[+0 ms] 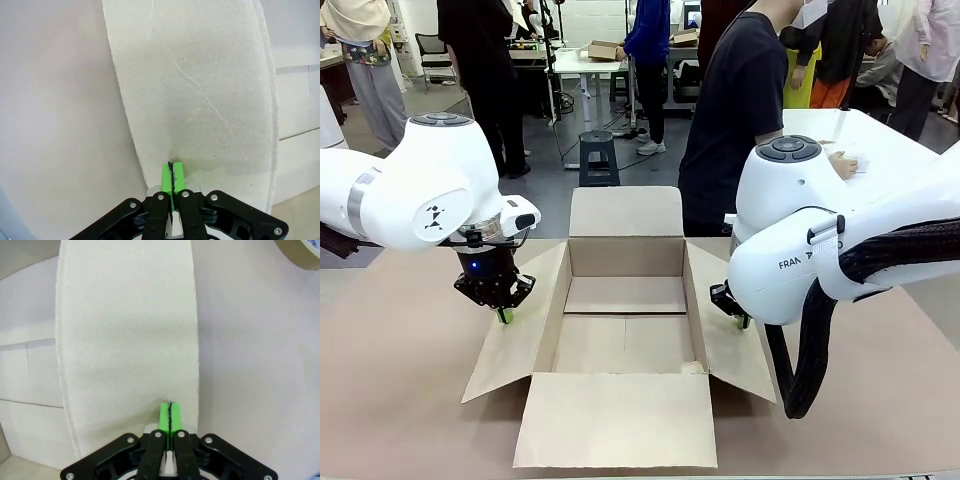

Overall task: Wrap the clocks to prevent damage.
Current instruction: Once the human has placed the objects inside and stepped back, release both hands from the side flaps of the Package Box.

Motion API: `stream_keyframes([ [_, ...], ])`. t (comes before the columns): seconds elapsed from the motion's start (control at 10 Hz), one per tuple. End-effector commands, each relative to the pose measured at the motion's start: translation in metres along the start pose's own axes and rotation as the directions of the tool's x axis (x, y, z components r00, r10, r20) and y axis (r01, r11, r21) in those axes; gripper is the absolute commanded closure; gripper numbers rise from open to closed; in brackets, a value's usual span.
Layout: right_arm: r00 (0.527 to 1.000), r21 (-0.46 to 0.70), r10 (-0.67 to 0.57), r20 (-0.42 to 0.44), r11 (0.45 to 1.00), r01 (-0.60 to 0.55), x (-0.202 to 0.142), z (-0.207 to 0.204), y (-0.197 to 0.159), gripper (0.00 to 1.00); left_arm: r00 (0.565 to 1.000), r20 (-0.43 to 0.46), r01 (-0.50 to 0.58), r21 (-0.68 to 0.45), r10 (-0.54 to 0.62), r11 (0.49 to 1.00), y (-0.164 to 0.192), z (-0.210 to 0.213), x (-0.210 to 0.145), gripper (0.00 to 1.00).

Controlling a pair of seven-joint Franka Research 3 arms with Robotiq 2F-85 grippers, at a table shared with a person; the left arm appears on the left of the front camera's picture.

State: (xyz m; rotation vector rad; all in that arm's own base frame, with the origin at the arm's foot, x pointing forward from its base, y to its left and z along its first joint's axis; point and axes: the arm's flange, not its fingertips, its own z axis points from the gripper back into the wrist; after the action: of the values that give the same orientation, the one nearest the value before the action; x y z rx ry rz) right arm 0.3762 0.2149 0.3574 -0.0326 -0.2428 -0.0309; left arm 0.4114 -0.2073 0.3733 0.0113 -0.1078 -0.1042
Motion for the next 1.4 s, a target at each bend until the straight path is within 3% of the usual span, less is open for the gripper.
stream_keyframes([
  [0.0, 1.0, -0.014, 0.009, -0.003, 1.0, -0.009, -0.0014, -0.0005, 0.0002, 0.99, 1.0, 0.0, 0.0, 0.0, 0.0, 1.0, -0.0001, -0.0004, 0.0, 1.0],
  [1.3, 1.0, -0.014, 0.009, -0.003, 1.0, -0.009, -0.0014, -0.0005, 0.0002, 0.99, 1.0, 0.0, 0.0, 0.0, 0.0, 1.0, -0.0001, -0.0004, 0.0, 1.0],
])
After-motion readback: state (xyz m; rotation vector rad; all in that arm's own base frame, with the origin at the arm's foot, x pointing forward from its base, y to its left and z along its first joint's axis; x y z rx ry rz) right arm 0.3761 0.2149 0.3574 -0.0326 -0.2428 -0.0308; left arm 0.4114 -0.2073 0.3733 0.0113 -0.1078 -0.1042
